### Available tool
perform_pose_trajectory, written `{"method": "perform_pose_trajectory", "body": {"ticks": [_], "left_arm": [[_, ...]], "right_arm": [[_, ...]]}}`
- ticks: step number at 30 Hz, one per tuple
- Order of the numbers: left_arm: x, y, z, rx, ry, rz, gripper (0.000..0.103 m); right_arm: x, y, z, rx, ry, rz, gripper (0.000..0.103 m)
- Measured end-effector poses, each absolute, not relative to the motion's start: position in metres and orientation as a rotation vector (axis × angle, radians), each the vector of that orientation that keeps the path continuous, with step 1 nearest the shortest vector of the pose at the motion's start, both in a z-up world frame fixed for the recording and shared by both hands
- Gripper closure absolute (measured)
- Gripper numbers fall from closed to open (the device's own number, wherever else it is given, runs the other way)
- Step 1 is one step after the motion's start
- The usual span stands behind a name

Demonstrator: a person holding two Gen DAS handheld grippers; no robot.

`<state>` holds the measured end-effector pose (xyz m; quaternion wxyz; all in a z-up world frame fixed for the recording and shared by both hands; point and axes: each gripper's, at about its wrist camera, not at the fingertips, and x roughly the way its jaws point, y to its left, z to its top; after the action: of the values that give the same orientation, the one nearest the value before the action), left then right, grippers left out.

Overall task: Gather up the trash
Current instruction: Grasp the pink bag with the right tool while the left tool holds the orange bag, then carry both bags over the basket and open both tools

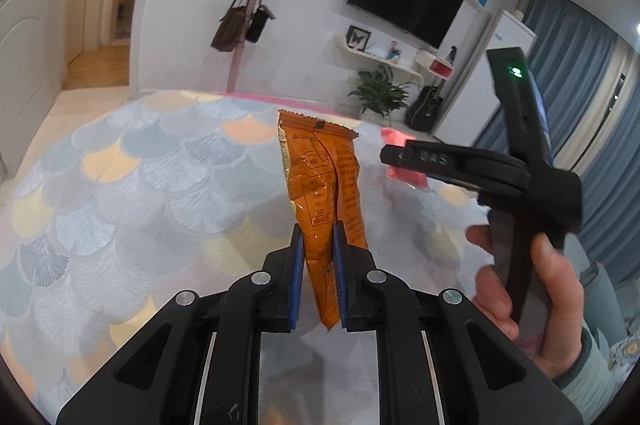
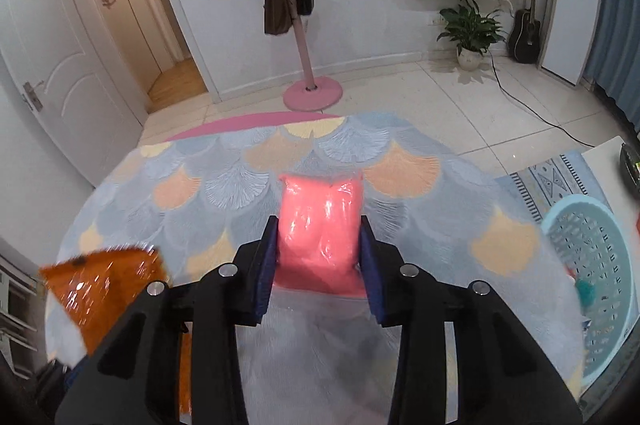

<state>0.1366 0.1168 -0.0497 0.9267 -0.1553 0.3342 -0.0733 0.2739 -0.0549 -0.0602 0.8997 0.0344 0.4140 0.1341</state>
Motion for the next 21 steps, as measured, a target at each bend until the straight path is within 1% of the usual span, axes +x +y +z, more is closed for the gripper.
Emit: {"method": "perform_pose_trajectory", "body": {"ticks": [7,12,21], "left_arm": [[0.132,0.076,-0.024,-0.256,0.654,-0.208,0.091],[0.138,0.031,-0.002,-0.196,0.632,-0.277,0.091],[0.174,-0.064,0.004,-0.159,0.668,-0.448,0.091]], "right_arm": [[0.239,-0.107,-0.028,0.074,0.769,0.246,0.068],[0.221,-0.160,-0.016,0.106,0.736,0.176,0.068],[0.210,-0.266,-0.026,0.220,0.744,0.019,0.068]]}}
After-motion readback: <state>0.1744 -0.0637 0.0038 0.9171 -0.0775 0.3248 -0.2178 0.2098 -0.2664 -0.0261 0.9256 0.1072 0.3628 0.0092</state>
